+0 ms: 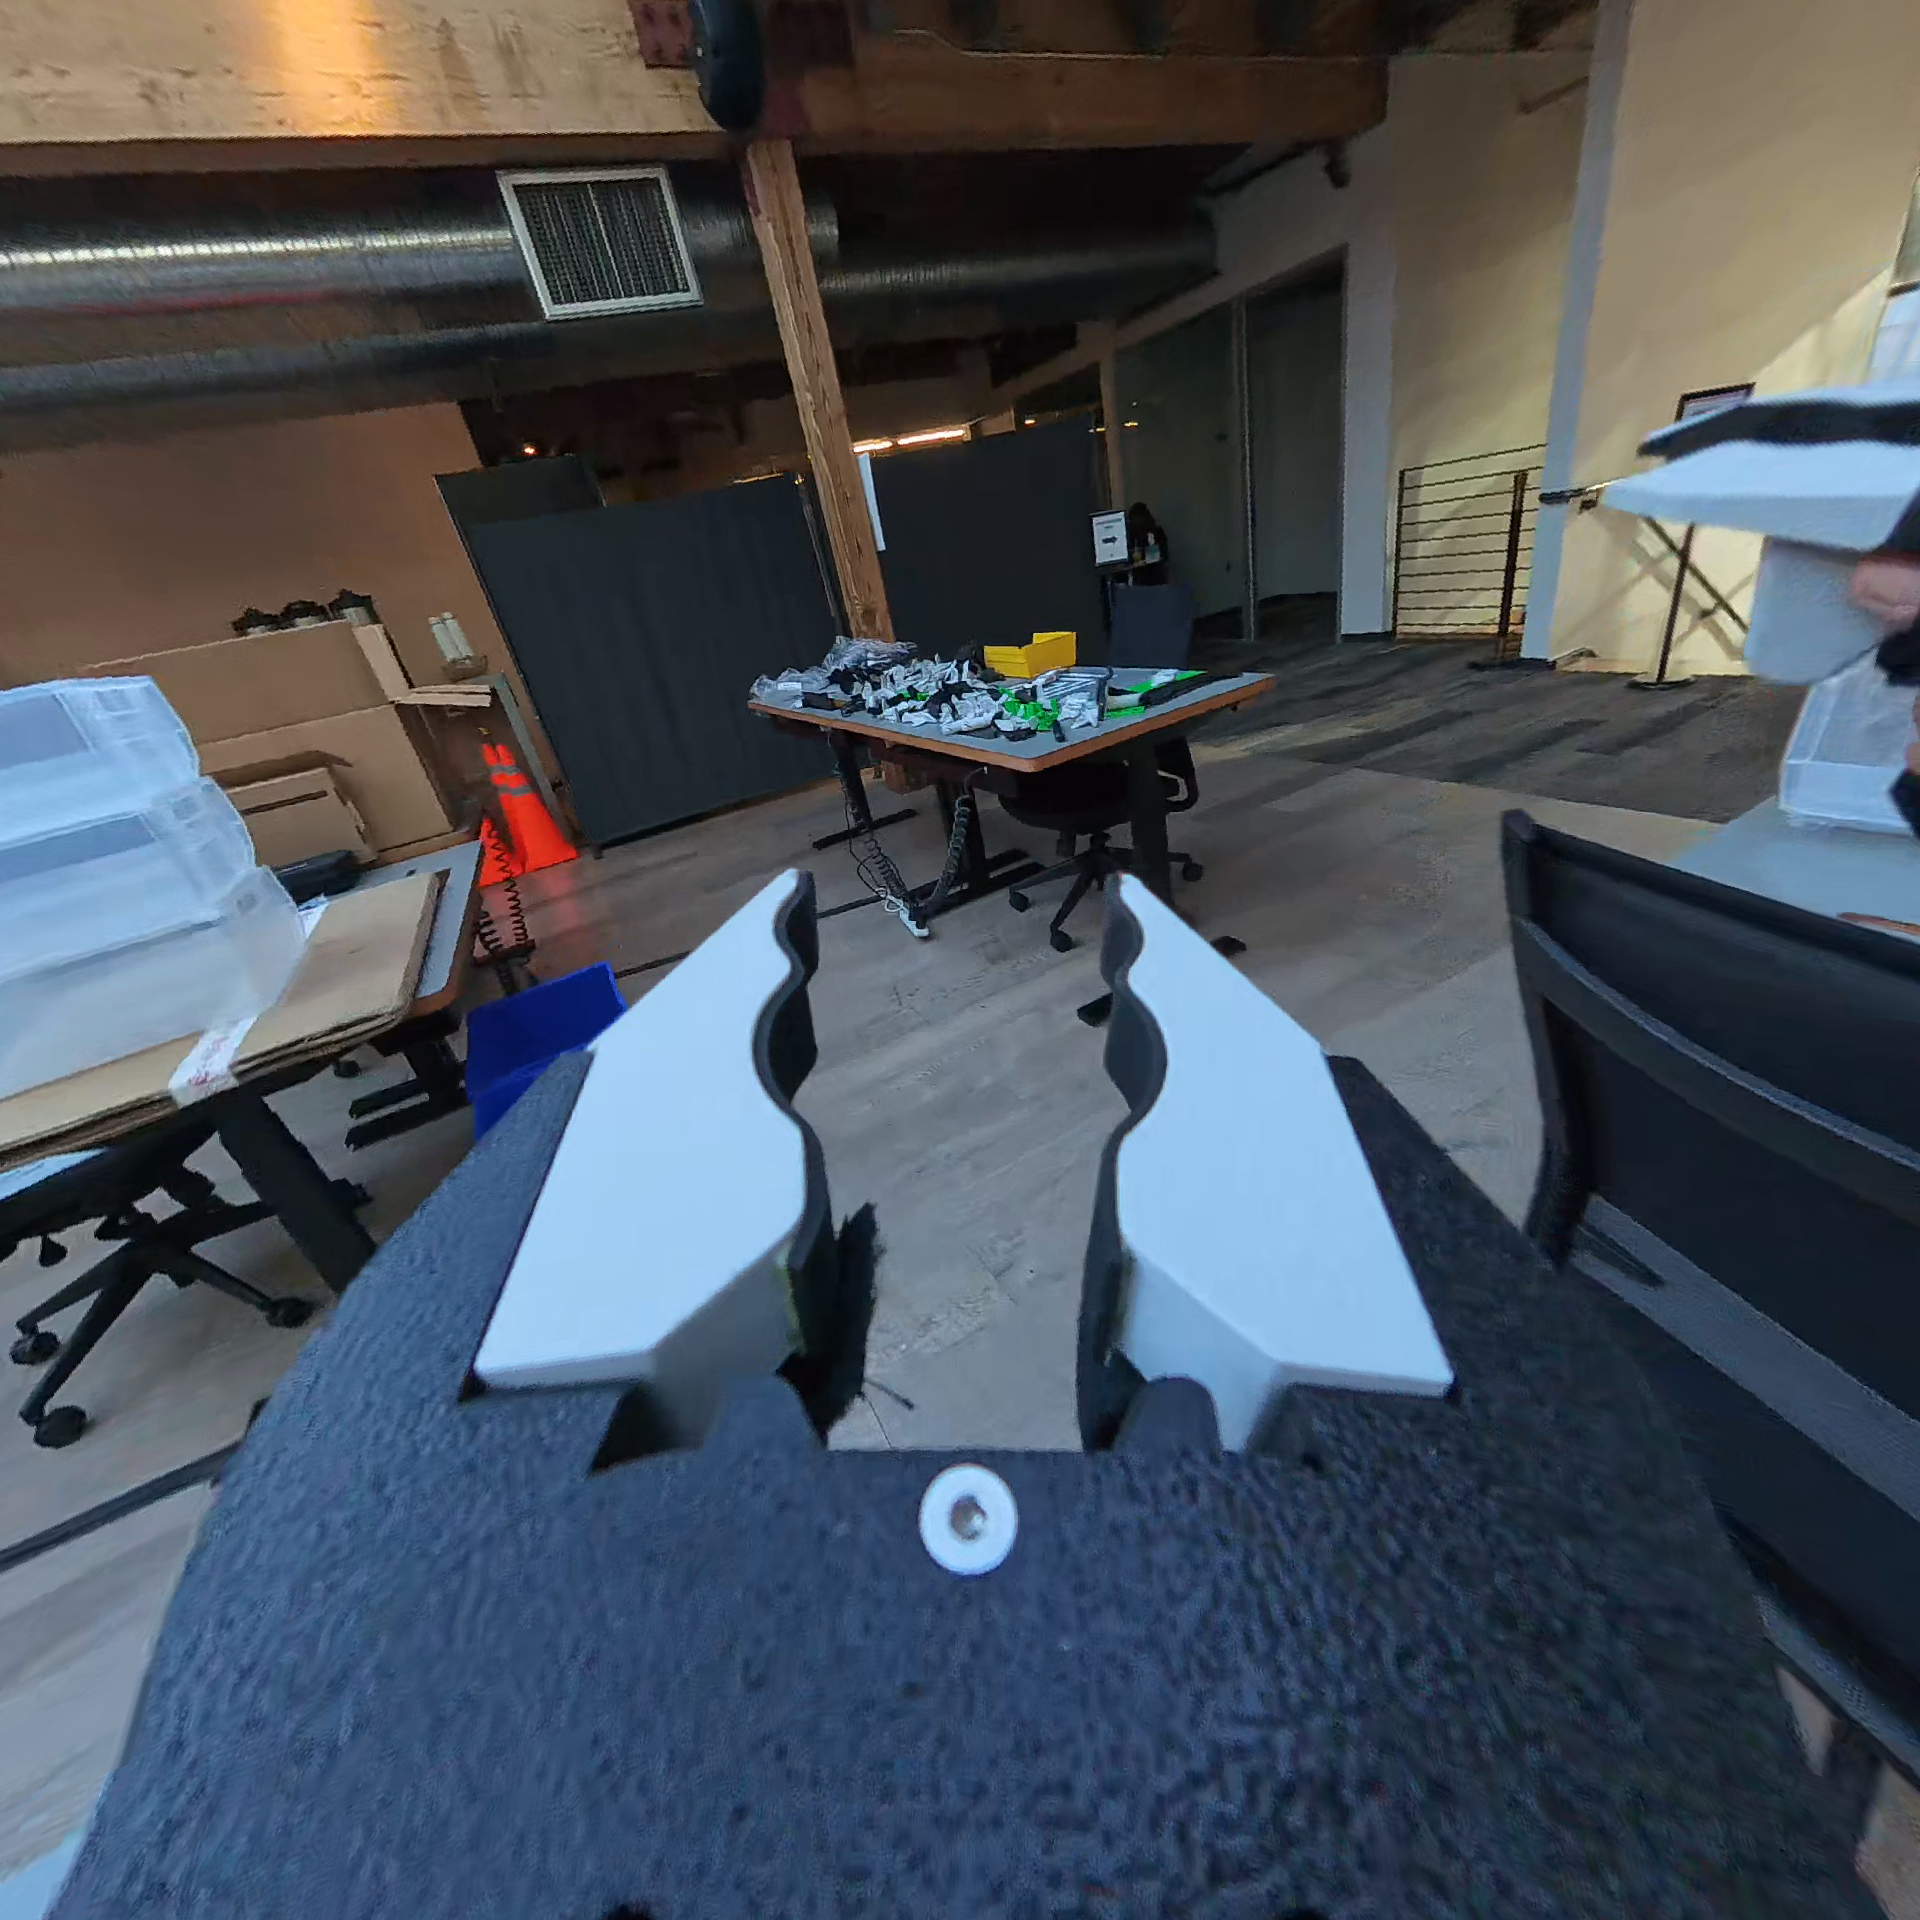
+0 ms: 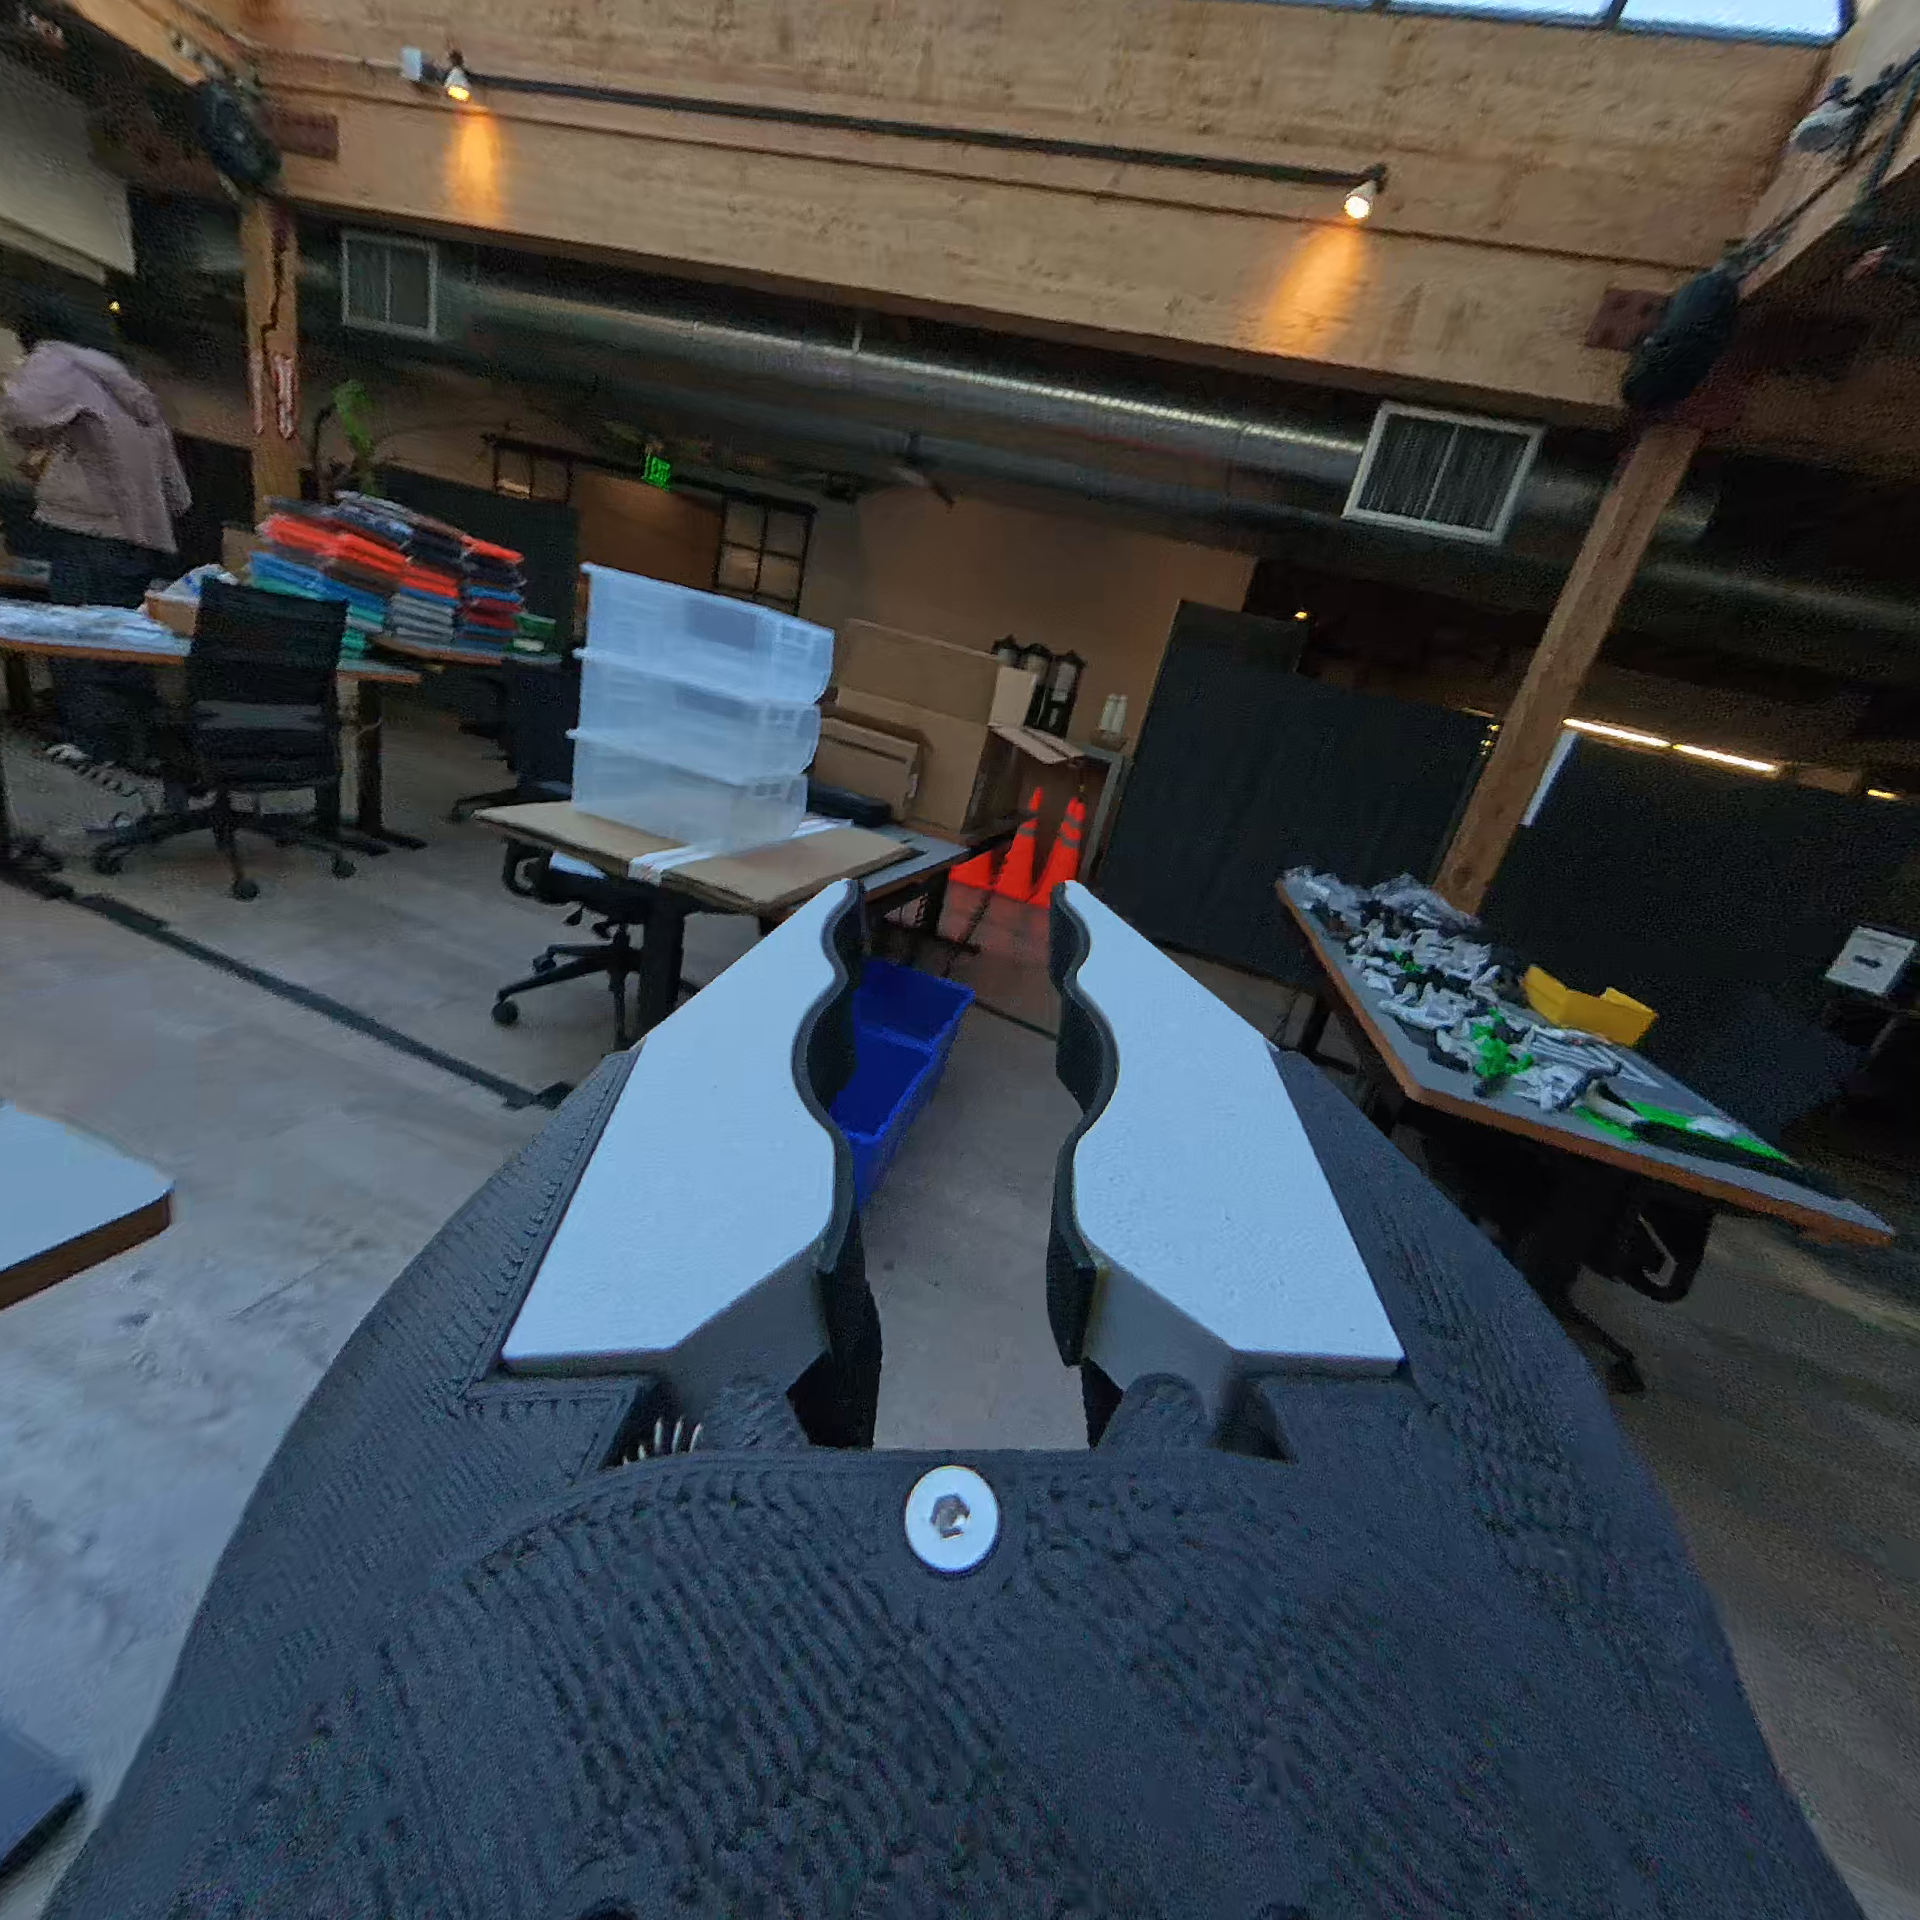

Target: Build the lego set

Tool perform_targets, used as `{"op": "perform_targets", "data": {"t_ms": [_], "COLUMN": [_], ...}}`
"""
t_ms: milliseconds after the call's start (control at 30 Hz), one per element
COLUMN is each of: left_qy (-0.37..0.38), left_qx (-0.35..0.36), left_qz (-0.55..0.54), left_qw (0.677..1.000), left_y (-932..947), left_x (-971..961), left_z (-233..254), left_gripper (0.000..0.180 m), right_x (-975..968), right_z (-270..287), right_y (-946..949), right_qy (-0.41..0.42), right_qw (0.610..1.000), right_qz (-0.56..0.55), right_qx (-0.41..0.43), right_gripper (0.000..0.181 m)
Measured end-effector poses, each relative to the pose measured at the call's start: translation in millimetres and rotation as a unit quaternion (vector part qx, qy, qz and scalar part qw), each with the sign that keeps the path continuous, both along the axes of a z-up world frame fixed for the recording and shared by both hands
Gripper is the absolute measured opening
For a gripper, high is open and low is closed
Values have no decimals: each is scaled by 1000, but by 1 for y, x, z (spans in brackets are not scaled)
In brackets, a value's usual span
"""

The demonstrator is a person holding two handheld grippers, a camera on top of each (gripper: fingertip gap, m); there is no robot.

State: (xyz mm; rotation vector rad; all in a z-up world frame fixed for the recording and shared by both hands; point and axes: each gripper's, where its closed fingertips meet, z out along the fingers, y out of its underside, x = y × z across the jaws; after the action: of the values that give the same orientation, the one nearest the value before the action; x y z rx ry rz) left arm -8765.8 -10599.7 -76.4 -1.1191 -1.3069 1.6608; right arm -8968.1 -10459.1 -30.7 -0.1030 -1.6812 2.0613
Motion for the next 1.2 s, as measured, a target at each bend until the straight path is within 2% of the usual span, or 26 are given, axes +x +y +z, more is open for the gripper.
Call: {"op": "perform_targets", "data": {"t_ms": [100, 300, 467, 567, 700, 767, 933, 1067, 1200], "left_qy": [3, 27, 11, -7, 15, 9, -8, 11, 31], "left_qx": [-14, -1, 30, 20, -1, 24, 28, 41, 40], "left_qz": [5, 67, 138, 189, 216, 202, 116, 42, 34], "left_qw": [1000, 997, 990, 982, 976, 979, 993, 998, 998], "left_y": [-63, -221, -355, -449, -573, -631, -735, -800, -875], "left_x": [-75, -191, -252, -288, -357, -413, -594, -734, -847], "left_z": [-1, 19, -11, -35, -41, -39, -31, -36, -42], "left_gripper": [48, 44, 44, 44, 43, 44, 44, 45, 45], "right_x": [-73, -215, -318, -387, -495, -549, -674, -785, -902], "right_z": [10, 11, -9, -18, -28, -33, -44, -68, -81], "right_y": [-77, -223, -345, -415, -506, -546, -615, -664, -740], "right_qy": [10, -5, -6, 8, 26, 14, 7, -1, 7], "right_qw": [1000, 999, 998, 999, 999, 998, 994, 990, 988], "right_qz": [11, 33, 59, 50, 26, 7, -46, -94, -106], "right_qx": [-26, -11, 7, 11, 24, 55, 95, 104, 110], "right_gripper": [31, 30, 30, 30, 30, 31, 31, 31, 31]}}
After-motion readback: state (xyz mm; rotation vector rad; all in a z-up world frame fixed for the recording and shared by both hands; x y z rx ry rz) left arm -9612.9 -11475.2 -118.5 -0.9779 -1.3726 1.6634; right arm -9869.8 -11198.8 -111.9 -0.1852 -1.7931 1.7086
